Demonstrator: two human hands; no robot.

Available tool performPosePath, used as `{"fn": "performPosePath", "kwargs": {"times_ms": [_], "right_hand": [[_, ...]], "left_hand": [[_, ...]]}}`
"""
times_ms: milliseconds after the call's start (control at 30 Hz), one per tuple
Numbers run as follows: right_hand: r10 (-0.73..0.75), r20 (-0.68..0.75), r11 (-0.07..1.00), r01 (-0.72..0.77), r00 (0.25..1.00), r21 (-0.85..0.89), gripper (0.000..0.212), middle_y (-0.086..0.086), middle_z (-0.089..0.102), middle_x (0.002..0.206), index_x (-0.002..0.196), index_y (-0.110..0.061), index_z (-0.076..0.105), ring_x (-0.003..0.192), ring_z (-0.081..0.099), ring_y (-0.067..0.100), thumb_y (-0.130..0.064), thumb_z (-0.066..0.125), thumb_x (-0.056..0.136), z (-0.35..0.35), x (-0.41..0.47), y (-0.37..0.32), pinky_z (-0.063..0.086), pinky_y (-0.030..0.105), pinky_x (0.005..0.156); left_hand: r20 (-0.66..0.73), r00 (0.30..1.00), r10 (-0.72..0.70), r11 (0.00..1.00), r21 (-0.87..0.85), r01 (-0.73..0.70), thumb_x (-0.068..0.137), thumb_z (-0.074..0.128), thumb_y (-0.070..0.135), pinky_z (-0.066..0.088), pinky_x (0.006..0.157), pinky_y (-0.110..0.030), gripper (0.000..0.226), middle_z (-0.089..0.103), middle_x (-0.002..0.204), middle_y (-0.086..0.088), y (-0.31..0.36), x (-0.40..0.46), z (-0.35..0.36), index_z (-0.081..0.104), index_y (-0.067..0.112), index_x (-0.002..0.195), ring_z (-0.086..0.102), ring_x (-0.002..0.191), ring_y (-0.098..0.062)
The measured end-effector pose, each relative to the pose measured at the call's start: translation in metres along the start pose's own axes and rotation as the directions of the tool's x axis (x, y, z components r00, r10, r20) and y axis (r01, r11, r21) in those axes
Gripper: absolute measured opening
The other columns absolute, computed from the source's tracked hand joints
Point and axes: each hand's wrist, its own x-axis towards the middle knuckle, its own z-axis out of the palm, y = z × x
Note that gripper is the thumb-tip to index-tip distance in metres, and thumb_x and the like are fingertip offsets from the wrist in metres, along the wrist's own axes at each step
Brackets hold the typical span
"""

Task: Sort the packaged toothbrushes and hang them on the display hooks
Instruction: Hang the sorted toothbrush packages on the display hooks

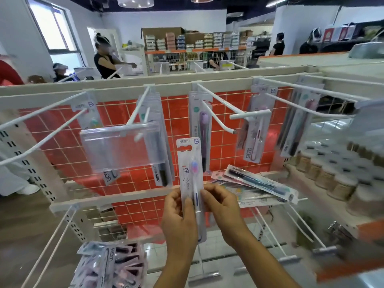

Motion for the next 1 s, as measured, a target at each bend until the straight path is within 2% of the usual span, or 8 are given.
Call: {"fn": "performPosePath", "kwargs": {"times_ms": [100,267,467,600,700,833,1000], "right_hand": [[-0.014,-0.010,1.000,0.014,1.000,0.012,0.012,0.004,0.072,0.091,0.092,-0.012,0.068,0.086,0.068,0.019,-0.010,0.056,0.092,-0.006,0.000,-0.002,0.056,0.027,0.075],[0.006,0.004,1.000,-0.006,1.000,-0.012,0.012,0.001,0.072,0.090,0.093,-0.012,0.067,0.085,0.068,0.017,-0.015,0.056,0.093,-0.004,-0.001,0.000,0.056,0.027,0.073],[0.025,-0.002,1.000,-0.025,1.000,0.012,0.012,0.003,0.071,0.087,0.092,-0.010,0.066,0.081,0.067,0.017,-0.013,0.054,0.094,0.003,-0.002,0.000,0.058,0.030,0.075],[0.023,-0.027,1.000,-0.023,0.999,0.002,0.013,0.002,0.071,0.087,0.092,-0.012,0.066,0.082,0.068,0.016,-0.016,0.054,0.094,0.001,-0.002,-0.001,0.057,0.029,0.075],[0.022,-0.038,1.000,-0.022,0.999,0.003,0.015,0.002,0.072,0.089,0.094,-0.015,0.068,0.084,0.068,0.017,-0.020,0.053,0.094,-0.004,-0.003,-0.005,0.057,0.028,0.074],[0.019,-0.069,0.999,-0.016,0.997,0.042,0.018,0.004,0.072,0.092,0.096,-0.015,0.069,0.088,0.068,0.020,-0.020,0.053,0.094,-0.016,-0.007,-0.010,0.057,0.032,0.080],[0.025,-0.110,0.999,-0.022,0.994,0.029,0.017,0.000,0.073,0.089,0.095,-0.016,0.068,0.083,0.069,0.014,-0.020,0.051,0.095,-0.034,-0.010,-0.016,0.056,0.024,0.070]], "left_hand": [[0.012,1.000,-0.006,1.000,-0.012,0.007,0.095,0.054,0.022,0.053,0.063,-0.022,0.009,0.070,0.082,0.010,0.003,-0.001,0.004,0.061,0.025,0.097,0.065,0.071,-0.004],[0.007,1.000,-0.008,1.000,0.001,0.008,0.097,0.050,0.023,0.051,0.056,-0.020,0.013,0.066,0.078,0.008,0.006,0.001,0.002,0.062,0.024,0.093,0.056,0.058,-0.002],[0.014,1.000,-0.020,1.000,0.009,0.020,0.095,0.052,0.024,0.053,0.059,-0.021,0.012,0.068,0.079,0.011,0.004,0.007,-0.005,0.064,0.024,0.092,0.062,0.066,-0.007],[0.020,1.000,-0.009,1.000,0.005,0.008,0.095,0.054,0.018,0.051,0.060,-0.016,0.012,0.069,0.081,0.014,0.004,0.008,-0.002,0.064,0.024,0.092,0.062,0.067,-0.003],[0.043,0.999,0.026,0.999,0.029,-0.027,0.093,0.057,0.018,0.052,0.062,-0.017,0.014,0.069,0.083,0.017,0.005,0.006,0.005,0.065,0.029,0.090,0.063,0.070,-0.003],[0.088,0.993,0.073,0.996,0.039,-0.077,0.092,0.059,0.017,0.053,0.065,-0.017,0.019,0.069,0.085,0.020,0.008,0.001,0.016,0.066,0.034,0.091,0.065,0.076,-0.005],[0.134,0.989,0.060,0.996,0.055,-0.068,0.092,0.059,0.016,0.055,0.071,-0.023,0.024,0.070,0.086,0.018,0.008,-0.004,0.033,0.067,0.038,0.086,0.066,0.080,-0.007]]}}
